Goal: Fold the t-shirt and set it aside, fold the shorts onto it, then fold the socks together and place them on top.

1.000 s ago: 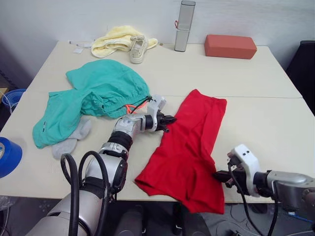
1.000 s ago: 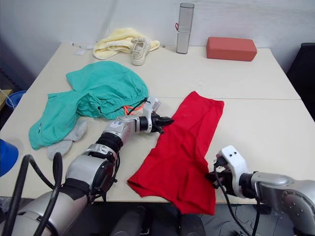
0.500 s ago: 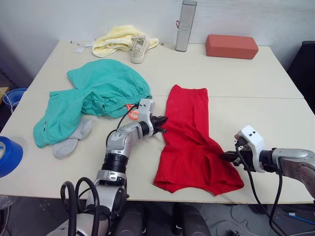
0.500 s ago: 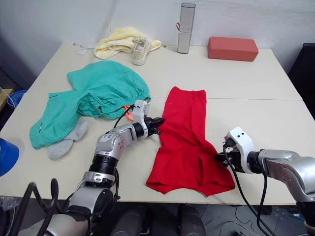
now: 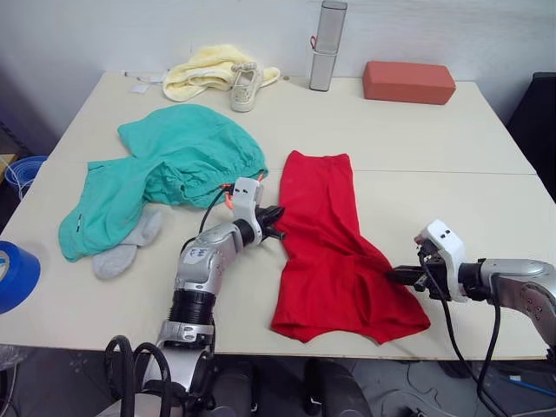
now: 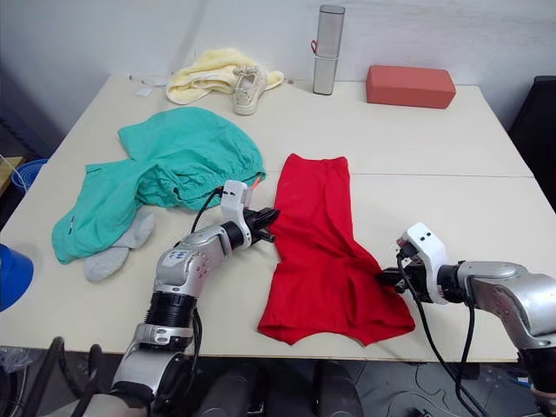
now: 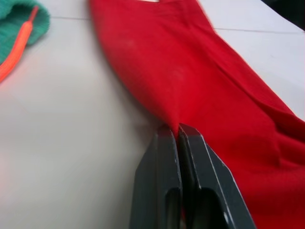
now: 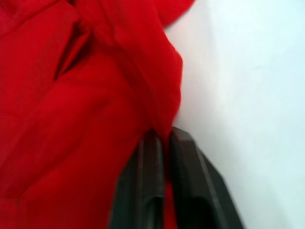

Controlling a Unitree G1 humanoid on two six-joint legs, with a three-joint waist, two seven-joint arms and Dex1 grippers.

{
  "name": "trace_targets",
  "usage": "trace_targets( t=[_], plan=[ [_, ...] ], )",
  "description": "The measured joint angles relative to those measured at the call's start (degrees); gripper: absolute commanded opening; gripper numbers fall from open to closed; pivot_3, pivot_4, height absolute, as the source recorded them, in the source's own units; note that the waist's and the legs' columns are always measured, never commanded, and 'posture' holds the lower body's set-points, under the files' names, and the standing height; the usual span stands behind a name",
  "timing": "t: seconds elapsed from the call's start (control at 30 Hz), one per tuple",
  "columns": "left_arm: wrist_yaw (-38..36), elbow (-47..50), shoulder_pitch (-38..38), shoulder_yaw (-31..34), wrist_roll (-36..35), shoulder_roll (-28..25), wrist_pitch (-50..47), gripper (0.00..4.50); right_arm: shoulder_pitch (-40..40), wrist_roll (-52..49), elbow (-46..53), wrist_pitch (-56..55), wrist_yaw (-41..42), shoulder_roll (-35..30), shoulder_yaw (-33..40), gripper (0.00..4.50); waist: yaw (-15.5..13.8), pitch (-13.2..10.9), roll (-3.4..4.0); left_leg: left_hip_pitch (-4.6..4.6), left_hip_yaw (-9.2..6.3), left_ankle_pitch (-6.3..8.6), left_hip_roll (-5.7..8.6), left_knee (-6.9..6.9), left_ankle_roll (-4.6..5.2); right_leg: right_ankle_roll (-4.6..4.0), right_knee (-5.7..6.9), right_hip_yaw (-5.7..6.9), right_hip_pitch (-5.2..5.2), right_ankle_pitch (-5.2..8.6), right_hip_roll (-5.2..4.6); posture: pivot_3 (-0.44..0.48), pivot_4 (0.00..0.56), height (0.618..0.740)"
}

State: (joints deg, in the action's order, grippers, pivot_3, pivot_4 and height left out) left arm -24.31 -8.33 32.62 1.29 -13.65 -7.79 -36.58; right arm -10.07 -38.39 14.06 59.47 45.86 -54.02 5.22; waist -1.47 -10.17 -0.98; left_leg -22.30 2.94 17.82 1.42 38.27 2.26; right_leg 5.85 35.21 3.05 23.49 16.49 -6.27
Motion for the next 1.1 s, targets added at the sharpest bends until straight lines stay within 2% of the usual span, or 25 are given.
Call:
trace_targets(
  t=[0.1,0.23,0.3,0.37,0.4,0.57,0.67,0.8,0.87,0.9,1.1],
  plan=[
    [-5.9,3.1,-2.2,-2.0,0.2,-6.1,3.4,1.88,3.1,0.0,0.8,-4.3,3.3,0.1,2.7,2.42,0.0,0.0,0.03,-0.01,0.0,0.0,0.0,-0.03,0.0,0.0,-0.08,0.0,-0.02,0.0,0.0,0.0,0.15,0.74],
    [-15.9,7.4,-6.7,-2.2,-0.2,-16.6,8.0,3.14,11.0,0.9,1.1,-16.1,15.1,-3.2,9.3,3.84,-0.1,0.0,0.07,0.0,0.0,0.03,0.0,-0.05,0.01,0.01,-0.12,0.01,-0.08,0.0,0.03,0.0,0.15,0.74],
    [-21.2,8.8,-9.3,-2.4,-0.7,-20.4,12.5,3.76,13.1,2.8,-0.8,-25.5,21.1,-3.3,12.2,4.5,0.0,0.0,0.07,0.07,0.01,0.04,0.0,-0.04,0.04,0.02,-0.22,-0.01,-0.17,-0.01,0.02,0.0,0.15,0.74],
    [-26.7,9.6,-12.9,-2.2,-0.7,-24.6,19.4,4.37,14.6,6.1,-5.8,-37.8,27.0,-3.3,14.3,4.5,0.1,0.0,0.08,0.17,0.0,0.06,-0.01,-0.08,0.03,0.01,-0.24,-0.01,-0.24,-0.01,0.01,0.0,0.15,0.74],
    [-28.6,9.5,-14.1,-2.0,-0.5,-26.1,22.5,4.44,14.8,7.7,-9.0,-43.3,29.1,-3.1,15.0,4.5,0.1,0.0,0.09,0.19,0.0,0.08,-0.01,-0.09,0.04,0.01,-0.24,-0.01,-0.24,0.0,0.01,0.0,0.15,0.74],
    [-37.9,3.3,-16.4,-2.1,3.1,-32.9,47.1,4.44,6.2,17.1,-33.3,-81.7,39.9,-0.8,13.5,4.5,0.4,-0.1,0.28,0.33,0.09,0.08,0.0,-0.12,0.05,0.0,-0.23,-0.03,-0.31,0.0,-0.01,0.0,0.15,0.74],
    [-41.6,-3.2,-16.2,-3.8,6.6,-34.7,63.2,4.44,-0.5,23.2,-47.7,-101.8,42.0,-0.8,9.9,4.5,0.8,-0.1,0.41,0.37,0.14,0.08,-0.01,-0.18,0.05,-0.02,-0.24,-0.06,-0.31,0.0,-0.02,0.0,0.15,0.74],
    [-42.8,-7.7,-14.0,-6.9,8.7,-33.4,76.5,4.44,-6.9,28.2,-59.1,-117.3,41.9,-0.2,4.3,4.5,1.1,-0.1,0.44,0.38,0.14,0.07,-0.03,-0.13,0.06,-0.02,-0.21,-0.04,-0.34,0.01,-0.04,0.0,0.15,0.74],
    [-42.6,-9.8,-12.4,-8.2,10.0,-32.8,82.1,4.44,-9.6,28.5,-62.3,-123.1,41.7,0.4,2.2,4.5,1.6,-0.1,0.44,0.76,0.12,0.08,-0.07,-0.19,0.04,-0.02,-0.3,-0.01,-0.78,0.01,-0.04,0.0,0.15,0.74],
    [-42.2,-10.7,-11.8,-8.9,10.7,-32.2,84.1,4.44,-10.4,28.8,-63.3,-125.3,41.5,0.7,1.3,4.5,1.7,-0.1,0.44,1.13,0.12,0.14,-0.1,-0.29,0.04,-0.04,-0.45,0.01,-1.14,0.02,-0.03,0.0,0.15,0.74],
    [-39.1,-14.9,-9.2,-12.1,13.3,-29.6,90.4,4.44,-14.1,29.8,-67.8,-133.5,38.2,2.2,-3.9,4.5,2.4,0.0,0.36,2.0,0.01,0.46,-0.24,-0.41,-0.03,-0.15,-0.72,0.1,-2.06,0.08,-0.01,0.0,0.15,0.74]
  ],
)
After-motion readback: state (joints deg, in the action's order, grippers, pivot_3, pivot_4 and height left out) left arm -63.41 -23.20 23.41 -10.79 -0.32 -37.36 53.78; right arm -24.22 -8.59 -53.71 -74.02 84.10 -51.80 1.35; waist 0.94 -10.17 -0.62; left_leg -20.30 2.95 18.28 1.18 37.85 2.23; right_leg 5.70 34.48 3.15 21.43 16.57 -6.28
